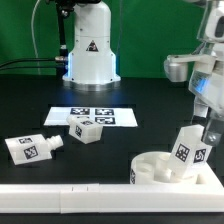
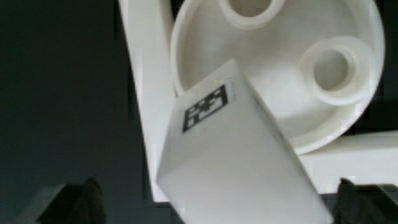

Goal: Assemble stool

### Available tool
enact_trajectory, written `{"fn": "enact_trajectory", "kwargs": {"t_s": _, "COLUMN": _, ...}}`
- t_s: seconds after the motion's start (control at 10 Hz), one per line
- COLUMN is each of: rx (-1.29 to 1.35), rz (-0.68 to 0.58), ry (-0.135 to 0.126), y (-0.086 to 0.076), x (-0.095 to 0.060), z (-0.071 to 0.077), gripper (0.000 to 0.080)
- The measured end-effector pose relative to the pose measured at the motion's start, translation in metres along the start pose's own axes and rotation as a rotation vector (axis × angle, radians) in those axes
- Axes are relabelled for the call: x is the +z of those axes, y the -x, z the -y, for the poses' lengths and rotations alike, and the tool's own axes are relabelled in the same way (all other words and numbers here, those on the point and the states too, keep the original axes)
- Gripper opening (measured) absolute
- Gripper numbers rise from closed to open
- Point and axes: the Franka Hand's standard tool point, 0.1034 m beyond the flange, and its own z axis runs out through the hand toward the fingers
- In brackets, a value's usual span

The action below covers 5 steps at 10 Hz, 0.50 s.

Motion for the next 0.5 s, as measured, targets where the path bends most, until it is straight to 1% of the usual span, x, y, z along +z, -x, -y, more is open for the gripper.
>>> {"fn": "enact_trajectory", "kwargs": {"t_s": 0.1, "rx": -0.057, "rz": 0.014, "ry": -0.022, "y": -0.0001, "x": 0.0061, "z": 0.0039, "gripper": 0.0649}}
{"fn": "enact_trajectory", "kwargs": {"t_s": 0.2, "rx": -0.132, "rz": 0.035, "ry": -0.043, "y": 0.0032, "x": 0.0106, "z": 0.0011, "gripper": 0.0649}}
{"fn": "enact_trajectory", "kwargs": {"t_s": 0.3, "rx": -0.230, "rz": 0.045, "ry": -0.043, "y": 0.0034, "x": 0.0145, "z": -0.0026, "gripper": 0.0649}}
{"fn": "enact_trajectory", "kwargs": {"t_s": 0.4, "rx": -0.246, "rz": 0.045, "ry": -0.045, "y": 0.0050, "x": 0.0156, "z": -0.0024, "gripper": 0.0649}}
{"fn": "enact_trajectory", "kwargs": {"t_s": 0.5, "rx": -0.219, "rz": 0.046, "ry": -0.045, "y": 0.0052, "x": 0.0156, "z": -0.0024, "gripper": 0.0626}}
